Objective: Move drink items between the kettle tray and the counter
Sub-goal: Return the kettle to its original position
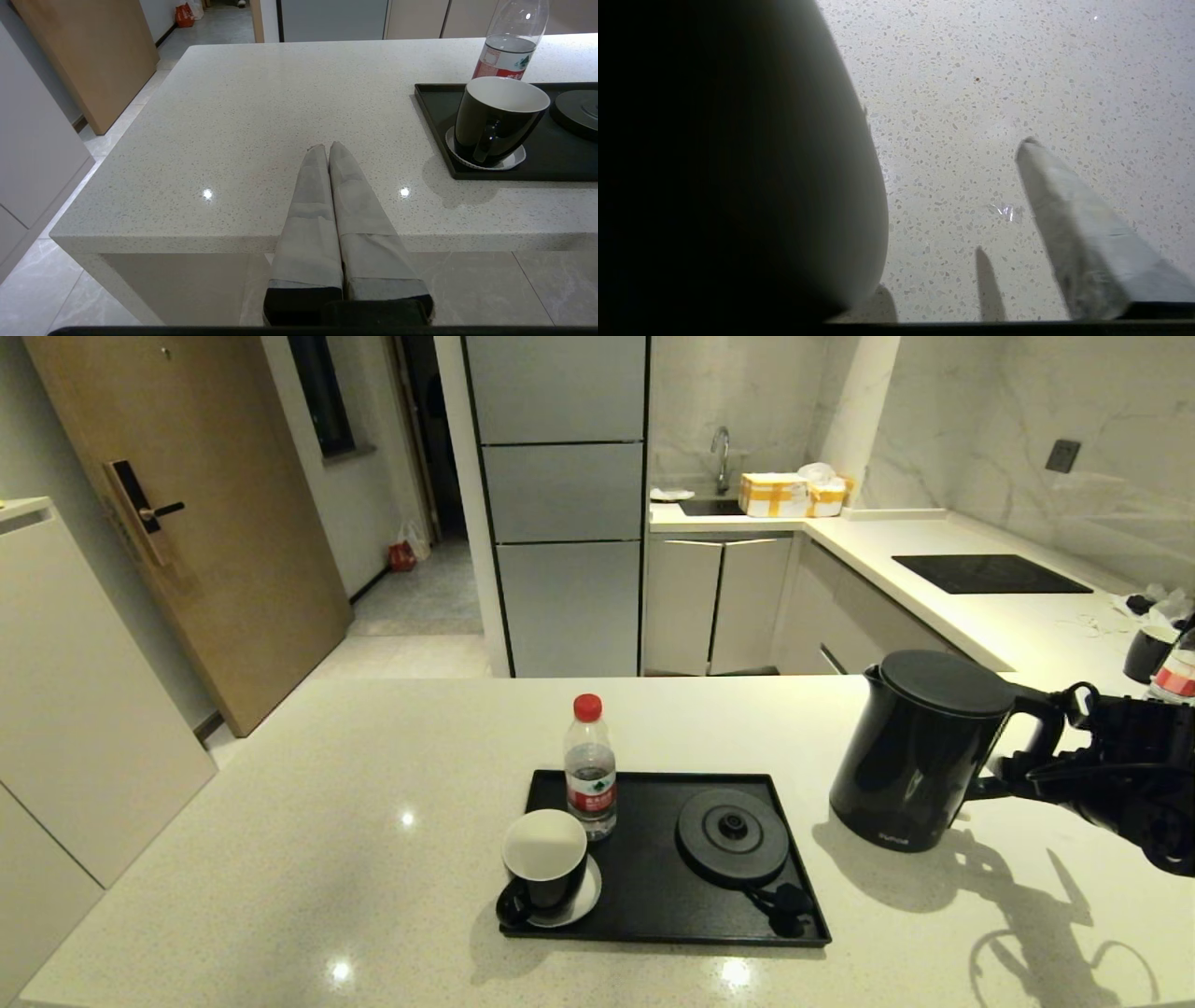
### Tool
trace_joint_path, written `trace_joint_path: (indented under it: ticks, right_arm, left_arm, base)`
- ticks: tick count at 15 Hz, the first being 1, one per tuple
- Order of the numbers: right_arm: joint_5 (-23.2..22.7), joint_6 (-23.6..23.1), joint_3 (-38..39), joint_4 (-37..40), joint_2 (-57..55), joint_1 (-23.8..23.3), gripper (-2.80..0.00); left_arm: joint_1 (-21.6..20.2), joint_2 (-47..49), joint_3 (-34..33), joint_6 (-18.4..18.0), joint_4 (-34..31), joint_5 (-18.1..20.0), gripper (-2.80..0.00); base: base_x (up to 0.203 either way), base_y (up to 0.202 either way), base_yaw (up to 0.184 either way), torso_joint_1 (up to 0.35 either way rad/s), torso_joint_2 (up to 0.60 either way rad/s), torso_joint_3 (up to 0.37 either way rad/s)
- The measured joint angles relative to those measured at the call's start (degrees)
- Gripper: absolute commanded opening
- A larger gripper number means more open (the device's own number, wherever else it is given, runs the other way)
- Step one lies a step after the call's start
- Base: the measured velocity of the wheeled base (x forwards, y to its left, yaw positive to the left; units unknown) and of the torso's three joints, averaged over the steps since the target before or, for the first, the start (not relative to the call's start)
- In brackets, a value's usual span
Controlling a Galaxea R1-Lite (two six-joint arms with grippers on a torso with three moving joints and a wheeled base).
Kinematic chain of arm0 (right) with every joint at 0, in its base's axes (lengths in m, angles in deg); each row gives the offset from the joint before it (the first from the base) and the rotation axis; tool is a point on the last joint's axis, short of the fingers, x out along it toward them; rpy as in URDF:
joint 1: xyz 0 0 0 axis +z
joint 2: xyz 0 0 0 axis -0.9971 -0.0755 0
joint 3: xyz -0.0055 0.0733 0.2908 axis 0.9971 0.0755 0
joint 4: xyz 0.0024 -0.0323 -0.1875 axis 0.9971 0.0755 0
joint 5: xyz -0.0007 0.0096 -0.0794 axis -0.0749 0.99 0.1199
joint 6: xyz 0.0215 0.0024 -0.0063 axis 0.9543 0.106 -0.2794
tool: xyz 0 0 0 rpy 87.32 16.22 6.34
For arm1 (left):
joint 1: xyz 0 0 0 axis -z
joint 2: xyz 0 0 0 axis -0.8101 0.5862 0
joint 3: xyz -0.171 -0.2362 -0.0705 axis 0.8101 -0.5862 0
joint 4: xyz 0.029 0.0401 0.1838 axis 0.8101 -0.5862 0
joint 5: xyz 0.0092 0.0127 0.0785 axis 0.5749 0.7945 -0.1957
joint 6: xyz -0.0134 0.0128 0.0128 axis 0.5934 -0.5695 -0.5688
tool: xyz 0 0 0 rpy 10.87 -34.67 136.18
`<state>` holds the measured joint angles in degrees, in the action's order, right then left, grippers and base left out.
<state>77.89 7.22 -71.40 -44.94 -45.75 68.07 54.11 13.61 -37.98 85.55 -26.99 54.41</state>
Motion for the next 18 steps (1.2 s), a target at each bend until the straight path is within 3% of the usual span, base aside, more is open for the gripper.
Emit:
trace_joint_path:
  ticks: [12, 18]
  right_arm:
    - [-1.6, 0.3, 1.2, -0.1, -0.7, 0.3, -2.8]
    - [-2.3, 3.7, 5.5, 5.7, 8.5, 3.5, -2.8]
  left_arm:
    - [0.0, 0.0, 0.0, 0.0, 0.0, 0.0, -2.8]
    - [0.0, 0.0, 0.0, 0.0, 0.0, 0.0, -2.8]
  base:
    - [0.0, 0.0, 0.0, 0.0, 0.0, 0.0]
    - [0.0, 0.0, 0.0, 0.0, 0.0, 0.0]
